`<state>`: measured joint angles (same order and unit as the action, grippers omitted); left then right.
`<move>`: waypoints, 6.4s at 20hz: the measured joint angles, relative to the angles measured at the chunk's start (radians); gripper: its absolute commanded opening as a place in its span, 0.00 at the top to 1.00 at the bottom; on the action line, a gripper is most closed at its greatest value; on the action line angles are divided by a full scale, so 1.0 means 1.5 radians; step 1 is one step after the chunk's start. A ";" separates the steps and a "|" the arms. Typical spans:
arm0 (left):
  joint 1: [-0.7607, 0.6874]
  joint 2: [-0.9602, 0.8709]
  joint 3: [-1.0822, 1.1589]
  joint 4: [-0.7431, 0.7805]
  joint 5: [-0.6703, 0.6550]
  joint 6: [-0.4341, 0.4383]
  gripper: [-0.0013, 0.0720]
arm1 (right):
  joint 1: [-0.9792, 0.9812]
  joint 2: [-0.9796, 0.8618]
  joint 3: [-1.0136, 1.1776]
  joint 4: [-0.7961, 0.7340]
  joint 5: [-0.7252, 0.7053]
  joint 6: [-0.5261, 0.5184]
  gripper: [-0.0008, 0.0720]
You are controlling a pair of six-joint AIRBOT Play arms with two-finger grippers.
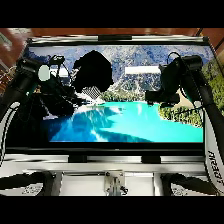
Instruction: Fold the shirts.
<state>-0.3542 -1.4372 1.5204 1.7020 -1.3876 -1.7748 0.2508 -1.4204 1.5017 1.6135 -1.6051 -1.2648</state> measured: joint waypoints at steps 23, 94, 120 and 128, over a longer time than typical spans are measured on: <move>-0.001 -0.009 0.000 0.000 0.180 -0.022 0.01 | 0.000 0.000 0.000 -0.003 0.154 -0.027 0.15; -0.042 0.418 -0.406 -0.209 0.289 0.076 0.91 | 0.130 -0.024 -0.176 0.517 0.443 -0.257 0.87; 0.002 0.241 -0.190 -0.158 0.128 0.126 0.79 | 0.159 0.084 -0.054 0.335 0.226 -0.211 0.60; 0.109 0.192 -0.192 -0.143 0.004 0.095 0.00 | 0.137 0.027 -0.085 0.304 0.199 -0.224 0.15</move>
<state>-0.1913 -1.1488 1.2327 1.4876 -1.3823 -1.6325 0.4564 -1.3800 1.3746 2.0701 -1.3064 -1.6005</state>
